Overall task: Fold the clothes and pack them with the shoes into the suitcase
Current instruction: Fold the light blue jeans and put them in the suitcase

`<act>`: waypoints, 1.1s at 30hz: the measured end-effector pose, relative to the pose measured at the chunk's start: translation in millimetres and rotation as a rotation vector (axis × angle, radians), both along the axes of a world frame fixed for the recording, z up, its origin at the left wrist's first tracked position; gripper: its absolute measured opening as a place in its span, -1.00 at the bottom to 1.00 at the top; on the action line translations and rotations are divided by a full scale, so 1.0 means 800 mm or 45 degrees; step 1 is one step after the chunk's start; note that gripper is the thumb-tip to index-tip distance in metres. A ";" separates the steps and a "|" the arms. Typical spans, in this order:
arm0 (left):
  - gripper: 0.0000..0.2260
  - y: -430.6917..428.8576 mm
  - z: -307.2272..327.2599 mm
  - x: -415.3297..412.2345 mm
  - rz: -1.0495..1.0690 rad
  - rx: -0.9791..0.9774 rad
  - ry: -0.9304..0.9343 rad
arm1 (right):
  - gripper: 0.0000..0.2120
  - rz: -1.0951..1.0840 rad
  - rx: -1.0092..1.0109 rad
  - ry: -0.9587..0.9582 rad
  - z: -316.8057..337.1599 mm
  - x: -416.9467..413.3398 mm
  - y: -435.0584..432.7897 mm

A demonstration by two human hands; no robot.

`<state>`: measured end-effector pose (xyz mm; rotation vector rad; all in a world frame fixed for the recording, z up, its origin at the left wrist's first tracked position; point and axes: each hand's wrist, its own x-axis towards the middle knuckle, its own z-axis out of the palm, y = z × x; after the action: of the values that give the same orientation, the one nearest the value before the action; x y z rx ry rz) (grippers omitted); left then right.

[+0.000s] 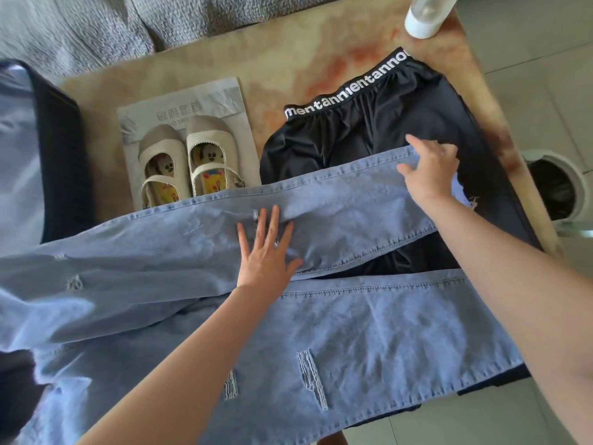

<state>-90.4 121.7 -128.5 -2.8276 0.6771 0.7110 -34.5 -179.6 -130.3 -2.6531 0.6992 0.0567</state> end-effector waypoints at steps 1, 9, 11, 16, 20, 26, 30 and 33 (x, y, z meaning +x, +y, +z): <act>-0.37 0.001 0.000 0.000 -0.004 0.010 -0.002 | -0.51 0.078 -0.039 0.032 -0.001 0.006 0.007; -0.39 0.016 0.009 -0.001 -0.062 -0.056 -0.053 | -0.91 -0.085 -0.298 -0.078 0.013 0.025 0.019; -0.40 0.022 0.005 -0.003 -0.043 -0.039 0.053 | -0.81 -0.148 -0.270 -0.106 0.016 0.023 0.020; -0.41 0.018 0.018 0.009 0.034 -0.049 -0.062 | -0.62 0.194 -0.092 -0.154 0.006 -0.012 0.059; -0.46 0.021 0.027 0.012 0.049 -0.077 0.050 | -0.28 0.564 -0.172 0.338 -0.019 -0.053 0.089; -0.46 0.061 0.043 -0.013 0.153 -0.389 -0.092 | -0.32 0.499 -0.094 0.211 -0.005 -0.077 0.124; -0.50 0.101 0.036 -0.062 0.256 -0.533 -0.256 | -0.44 0.638 0.076 0.081 -0.002 -0.132 0.154; -0.49 0.125 0.036 -0.107 0.318 -0.600 -0.225 | -0.42 0.685 0.069 0.047 -0.010 -0.188 0.160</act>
<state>-176.4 221.3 -99.5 -3.3989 0.5231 0.3571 -185.0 -51.4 -138.6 -2.7145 -0.0230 0.2672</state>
